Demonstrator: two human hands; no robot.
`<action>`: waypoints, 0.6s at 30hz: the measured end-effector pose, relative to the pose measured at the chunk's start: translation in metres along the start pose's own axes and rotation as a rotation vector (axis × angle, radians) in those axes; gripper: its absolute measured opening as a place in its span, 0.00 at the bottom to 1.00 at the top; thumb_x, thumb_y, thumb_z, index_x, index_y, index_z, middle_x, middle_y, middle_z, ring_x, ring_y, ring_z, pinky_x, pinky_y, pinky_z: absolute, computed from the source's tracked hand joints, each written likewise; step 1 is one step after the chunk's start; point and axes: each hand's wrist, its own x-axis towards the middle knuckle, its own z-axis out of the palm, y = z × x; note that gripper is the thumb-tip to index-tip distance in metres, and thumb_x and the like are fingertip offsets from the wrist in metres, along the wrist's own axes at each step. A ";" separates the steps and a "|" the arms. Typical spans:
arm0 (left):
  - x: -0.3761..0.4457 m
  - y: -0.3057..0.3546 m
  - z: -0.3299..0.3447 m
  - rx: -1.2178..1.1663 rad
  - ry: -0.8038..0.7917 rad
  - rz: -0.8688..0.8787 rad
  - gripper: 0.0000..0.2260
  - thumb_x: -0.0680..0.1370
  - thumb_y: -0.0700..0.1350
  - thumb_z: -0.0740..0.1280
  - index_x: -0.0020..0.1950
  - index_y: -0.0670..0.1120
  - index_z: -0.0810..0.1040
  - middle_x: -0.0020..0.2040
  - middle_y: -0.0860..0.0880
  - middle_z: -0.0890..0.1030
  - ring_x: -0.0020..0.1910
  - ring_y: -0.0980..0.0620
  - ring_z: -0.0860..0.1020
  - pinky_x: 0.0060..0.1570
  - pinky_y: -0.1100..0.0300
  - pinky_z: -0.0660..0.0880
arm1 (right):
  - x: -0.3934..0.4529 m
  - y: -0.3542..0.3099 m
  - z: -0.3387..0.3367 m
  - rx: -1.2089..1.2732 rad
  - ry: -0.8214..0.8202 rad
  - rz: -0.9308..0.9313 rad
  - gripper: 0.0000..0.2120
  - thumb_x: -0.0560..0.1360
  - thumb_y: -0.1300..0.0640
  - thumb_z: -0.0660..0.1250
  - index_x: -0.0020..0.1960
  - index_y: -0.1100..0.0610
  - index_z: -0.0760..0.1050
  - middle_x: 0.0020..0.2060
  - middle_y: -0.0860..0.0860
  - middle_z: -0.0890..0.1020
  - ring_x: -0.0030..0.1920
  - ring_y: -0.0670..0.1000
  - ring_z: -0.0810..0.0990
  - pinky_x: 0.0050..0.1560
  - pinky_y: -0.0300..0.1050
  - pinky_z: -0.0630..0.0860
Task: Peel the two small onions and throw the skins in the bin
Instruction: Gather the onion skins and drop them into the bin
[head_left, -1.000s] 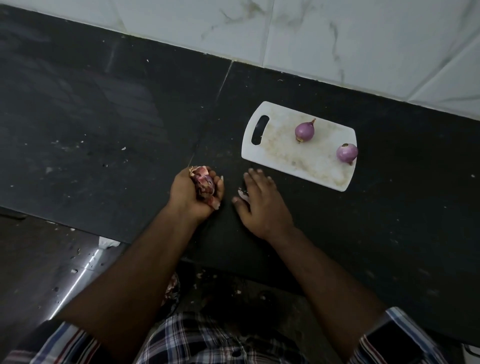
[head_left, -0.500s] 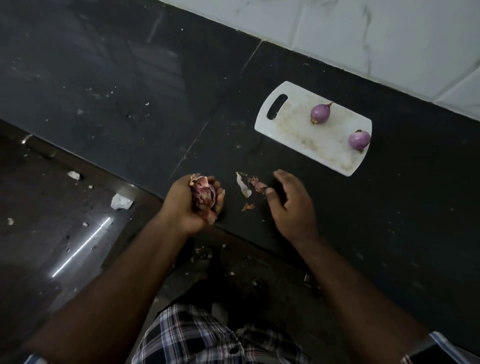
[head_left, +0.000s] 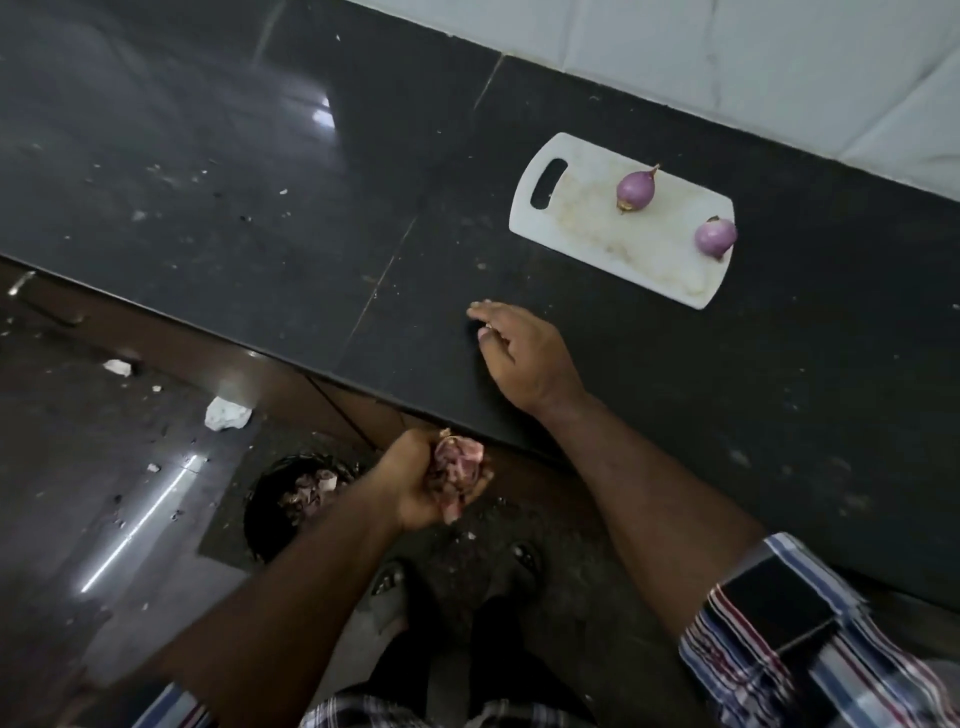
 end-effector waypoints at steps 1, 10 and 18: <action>0.005 -0.001 0.001 0.023 -0.018 -0.014 0.14 0.81 0.43 0.55 0.45 0.40 0.78 0.38 0.42 0.82 0.38 0.46 0.79 0.44 0.50 0.81 | 0.000 -0.001 0.000 0.042 0.032 0.025 0.15 0.77 0.60 0.63 0.61 0.58 0.81 0.60 0.54 0.82 0.63 0.51 0.79 0.66 0.44 0.74; 0.030 0.002 -0.008 0.049 -0.165 -0.068 0.20 0.80 0.55 0.59 0.50 0.42 0.82 0.46 0.41 0.84 0.44 0.42 0.81 0.66 0.45 0.71 | 0.017 -0.004 0.005 0.174 0.132 0.135 0.17 0.73 0.59 0.61 0.57 0.57 0.83 0.56 0.51 0.84 0.58 0.43 0.79 0.60 0.30 0.72; 0.031 0.004 -0.011 0.043 -0.271 -0.057 0.21 0.79 0.56 0.60 0.62 0.44 0.80 0.58 0.42 0.82 0.57 0.43 0.79 0.63 0.44 0.75 | -0.013 -0.028 0.021 0.194 -0.006 0.072 0.14 0.74 0.64 0.63 0.54 0.57 0.84 0.52 0.50 0.86 0.53 0.42 0.81 0.57 0.31 0.73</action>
